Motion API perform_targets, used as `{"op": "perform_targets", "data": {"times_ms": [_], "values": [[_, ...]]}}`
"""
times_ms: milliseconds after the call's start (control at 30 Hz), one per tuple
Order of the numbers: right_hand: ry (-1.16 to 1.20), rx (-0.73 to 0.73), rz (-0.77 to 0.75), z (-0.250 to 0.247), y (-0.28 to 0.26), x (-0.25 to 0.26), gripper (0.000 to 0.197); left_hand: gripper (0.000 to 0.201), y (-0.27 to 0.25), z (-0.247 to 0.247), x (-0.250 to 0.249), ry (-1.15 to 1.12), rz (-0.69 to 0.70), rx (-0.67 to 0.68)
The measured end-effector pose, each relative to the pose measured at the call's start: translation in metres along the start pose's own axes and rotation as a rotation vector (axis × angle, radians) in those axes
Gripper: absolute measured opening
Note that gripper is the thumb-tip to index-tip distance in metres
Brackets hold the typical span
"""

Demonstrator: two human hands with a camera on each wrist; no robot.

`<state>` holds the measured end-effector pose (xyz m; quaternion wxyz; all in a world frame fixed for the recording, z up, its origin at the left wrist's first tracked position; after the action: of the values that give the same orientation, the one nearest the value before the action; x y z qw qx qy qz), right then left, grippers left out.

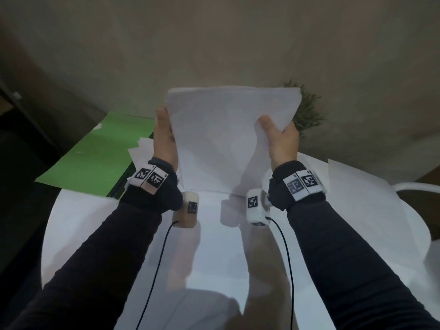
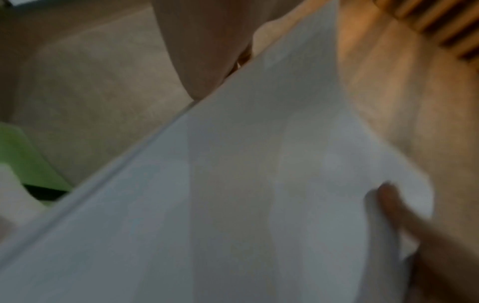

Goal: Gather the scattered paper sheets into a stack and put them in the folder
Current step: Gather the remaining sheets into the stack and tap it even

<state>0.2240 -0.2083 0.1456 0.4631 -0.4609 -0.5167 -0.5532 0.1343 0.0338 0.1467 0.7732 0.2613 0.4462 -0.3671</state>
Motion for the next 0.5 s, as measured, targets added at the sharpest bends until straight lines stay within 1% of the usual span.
{"op": "perform_targets", "data": {"times_ms": [33, 67, 100, 167, 233, 267, 300, 367, 400, 433, 500], "values": [[-0.01, 0.008, -0.017, 0.001, 0.001, 0.005, 0.021, 0.056, 0.0, -0.002, 0.005, 0.088, -0.009, 0.047], [-0.012, 0.012, -0.028, 0.001, 0.002, 0.008, 0.019, 0.068, 0.001, -0.008, 0.011, 0.169, -0.022, 0.084], [-0.016, 0.007, -0.031, 0.001, 0.002, 0.008, 0.017, 0.076, 0.001, -0.015, 0.021, 0.205, -0.051, 0.128], [-0.017, -0.026, -0.029, -0.003, 0.003, 0.006, 0.015, 0.082, -0.005, -0.026, 0.043, 0.207, -0.154, 0.189], [0.007, -0.063, -0.015, -0.007, 0.001, 0.001, 0.015, 0.111, -0.017, -0.036, 0.072, 0.214, -0.305, 0.248], [0.014, -0.072, -0.007, -0.008, 0.001, -0.001, 0.016, 0.113, -0.022, -0.039, 0.081, 0.225, -0.346, 0.249], [0.019, -0.076, -0.005, -0.009, 0.0, -0.001, 0.016, 0.099, -0.024, -0.041, 0.085, 0.259, -0.334, 0.246], [0.014, -0.087, -0.017, -0.009, -0.003, 0.001, 0.017, 0.065, -0.024, -0.035, 0.078, 0.37, -0.253, 0.228], [0.004, -0.096, -0.032, -0.01, -0.004, 0.004, 0.017, 0.054, -0.022, -0.036, 0.072, 0.407, -0.212, 0.184], [-0.003, -0.1, -0.053, -0.01, -0.006, 0.01, 0.017, 0.046, -0.02, -0.034, 0.065, 0.396, -0.177, 0.154], [-0.019, -0.073, -0.101, -0.013, -0.005, 0.025, 0.016, 0.044, -0.015, -0.029, 0.052, 0.329, -0.132, 0.146]]}}
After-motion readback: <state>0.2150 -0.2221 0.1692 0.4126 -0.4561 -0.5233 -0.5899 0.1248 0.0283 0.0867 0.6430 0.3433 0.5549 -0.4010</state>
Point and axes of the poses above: each hand's wrist, its own y-axis towards the middle knuckle, its own z-axis out of the palm, x = y × z, the point moved 9 cm from there along y, towards the middle knuckle, and after that the axes turned 7 degrees about -y, right-handed, at the moved point
